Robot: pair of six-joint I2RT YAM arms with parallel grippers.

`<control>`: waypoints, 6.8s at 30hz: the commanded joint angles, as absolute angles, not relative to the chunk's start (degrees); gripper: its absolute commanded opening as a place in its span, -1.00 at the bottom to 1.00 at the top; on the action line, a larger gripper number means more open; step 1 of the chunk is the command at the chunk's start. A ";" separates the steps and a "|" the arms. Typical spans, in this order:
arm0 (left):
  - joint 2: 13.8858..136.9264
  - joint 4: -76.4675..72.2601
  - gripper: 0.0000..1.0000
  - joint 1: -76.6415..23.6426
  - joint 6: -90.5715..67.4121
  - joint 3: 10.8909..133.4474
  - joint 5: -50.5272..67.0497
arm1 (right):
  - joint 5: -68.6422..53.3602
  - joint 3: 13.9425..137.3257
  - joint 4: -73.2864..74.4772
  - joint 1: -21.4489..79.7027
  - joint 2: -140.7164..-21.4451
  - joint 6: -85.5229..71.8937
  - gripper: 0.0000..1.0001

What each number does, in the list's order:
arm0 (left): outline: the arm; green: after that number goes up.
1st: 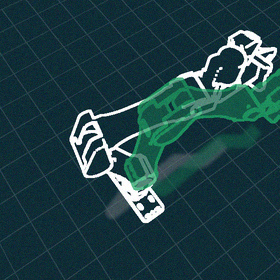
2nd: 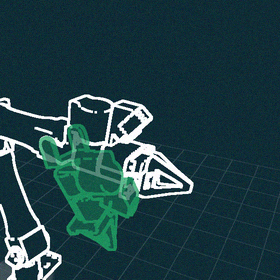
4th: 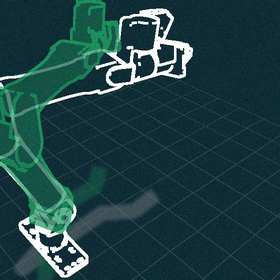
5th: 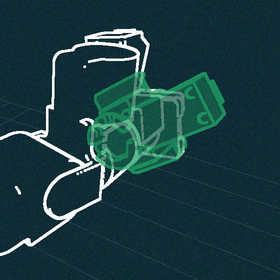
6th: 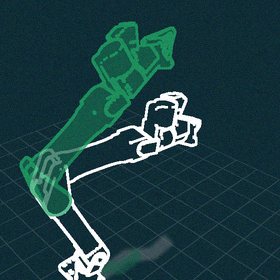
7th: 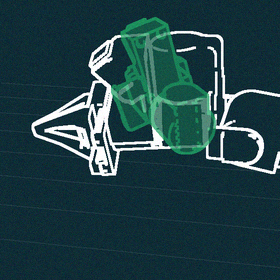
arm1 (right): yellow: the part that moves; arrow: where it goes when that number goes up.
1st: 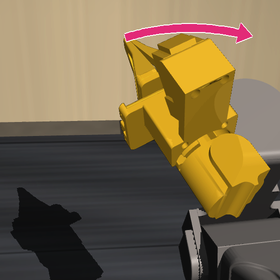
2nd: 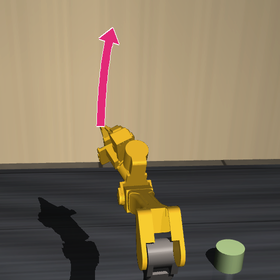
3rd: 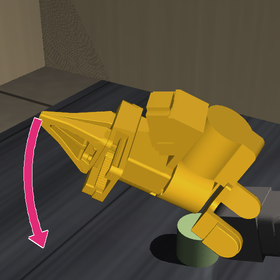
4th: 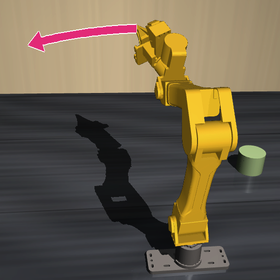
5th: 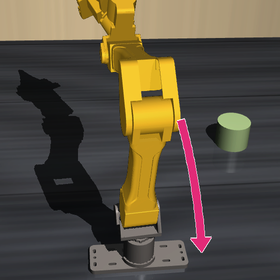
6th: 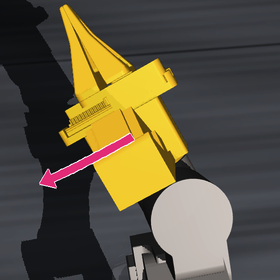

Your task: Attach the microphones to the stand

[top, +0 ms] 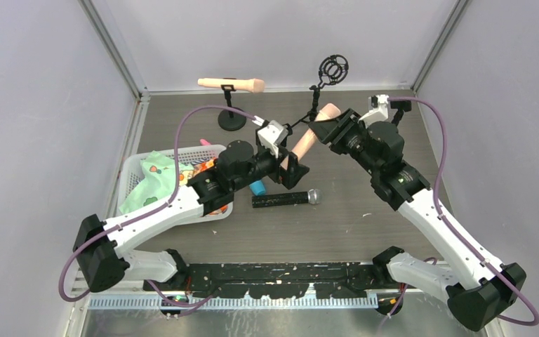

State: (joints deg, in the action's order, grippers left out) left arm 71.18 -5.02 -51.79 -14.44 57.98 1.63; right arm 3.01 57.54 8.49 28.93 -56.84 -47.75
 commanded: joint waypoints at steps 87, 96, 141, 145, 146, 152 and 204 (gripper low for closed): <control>101.98 -71.54 0.59 -44.98 -10.64 44.69 -21.30 | 20.96 47.54 9.81 29.59 -42.91 -35.43 -0.96; 109.53 -71.83 0.40 -47.40 -4.05 51.28 -29.28 | 20.11 46.84 10.61 29.59 -42.14 -34.65 -0.99; 107.22 -73.72 -1.00 -43.68 -16.20 44.38 9.52 | 14.71 34.35 -47.77 29.55 -51.77 -20.34 -0.99; 107.32 -74.62 -0.99 -43.59 -15.99 43.95 10.45 | 11.34 34.73 -53.34 29.62 -55.68 -20.49 -0.99; 107.23 -74.54 -0.99 -43.59 -15.97 43.87 10.39 | 10.68 35.03 -53.72 29.62 -56.34 -20.74 -0.99; 107.55 -74.25 -0.99 -43.59 -16.64 44.33 10.63 | 6.45 35.84 -55.07 29.60 -58.69 -21.74 -0.99; 108.63 -73.78 -0.99 -44.21 -16.96 47.46 16.70 | 4.11 29.74 -42.12 33.98 -81.37 -15.26 -0.99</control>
State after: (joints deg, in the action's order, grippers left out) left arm 108.53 -70.35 -41.54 -19.40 45.98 9.21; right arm 3.79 34.22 -57.49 32.91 -74.52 -14.31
